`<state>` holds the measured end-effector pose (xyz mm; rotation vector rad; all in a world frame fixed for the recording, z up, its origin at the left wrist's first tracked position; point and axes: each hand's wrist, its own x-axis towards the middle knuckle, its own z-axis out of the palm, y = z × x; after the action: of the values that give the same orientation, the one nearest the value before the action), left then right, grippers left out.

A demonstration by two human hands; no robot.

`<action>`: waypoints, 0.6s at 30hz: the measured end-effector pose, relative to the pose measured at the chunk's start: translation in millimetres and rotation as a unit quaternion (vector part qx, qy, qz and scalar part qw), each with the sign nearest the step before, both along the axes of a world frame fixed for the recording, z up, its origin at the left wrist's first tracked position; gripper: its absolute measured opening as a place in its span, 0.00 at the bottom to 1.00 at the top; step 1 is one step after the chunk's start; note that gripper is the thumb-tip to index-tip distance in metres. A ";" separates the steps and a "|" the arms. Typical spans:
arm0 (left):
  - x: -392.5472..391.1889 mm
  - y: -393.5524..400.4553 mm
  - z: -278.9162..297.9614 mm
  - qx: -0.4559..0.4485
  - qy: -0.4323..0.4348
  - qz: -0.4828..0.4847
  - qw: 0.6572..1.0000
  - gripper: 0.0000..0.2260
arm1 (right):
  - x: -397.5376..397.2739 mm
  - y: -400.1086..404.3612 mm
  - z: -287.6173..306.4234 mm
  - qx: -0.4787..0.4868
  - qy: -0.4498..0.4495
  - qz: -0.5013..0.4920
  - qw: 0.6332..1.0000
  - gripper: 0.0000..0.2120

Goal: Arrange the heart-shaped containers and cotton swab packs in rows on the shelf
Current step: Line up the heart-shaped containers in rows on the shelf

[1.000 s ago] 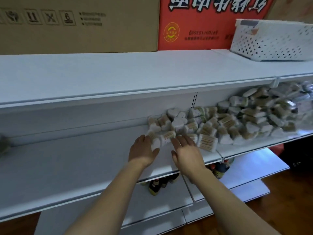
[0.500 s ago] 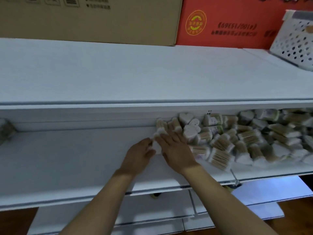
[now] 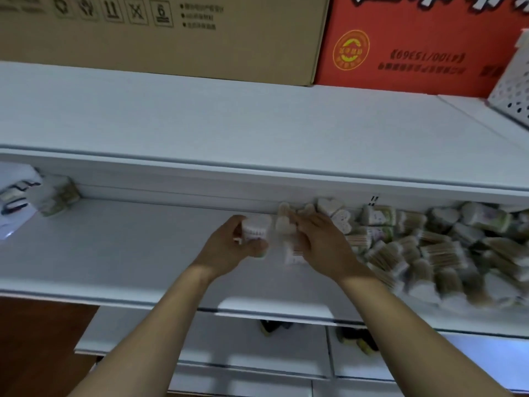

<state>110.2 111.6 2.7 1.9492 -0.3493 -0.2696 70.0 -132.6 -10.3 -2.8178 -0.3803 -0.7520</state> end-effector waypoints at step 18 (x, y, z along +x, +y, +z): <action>-36.1 41.7 -3.3 -0.157 0.049 0.129 0.978 0.22 | -17.9 58.5 35.5 0.435 0.174 0.004 0.884 0.11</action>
<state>74.1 153.3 -0.6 1.6410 -0.0659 -0.1319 52.1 -74.1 25.2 -2.0148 0.0242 -0.2730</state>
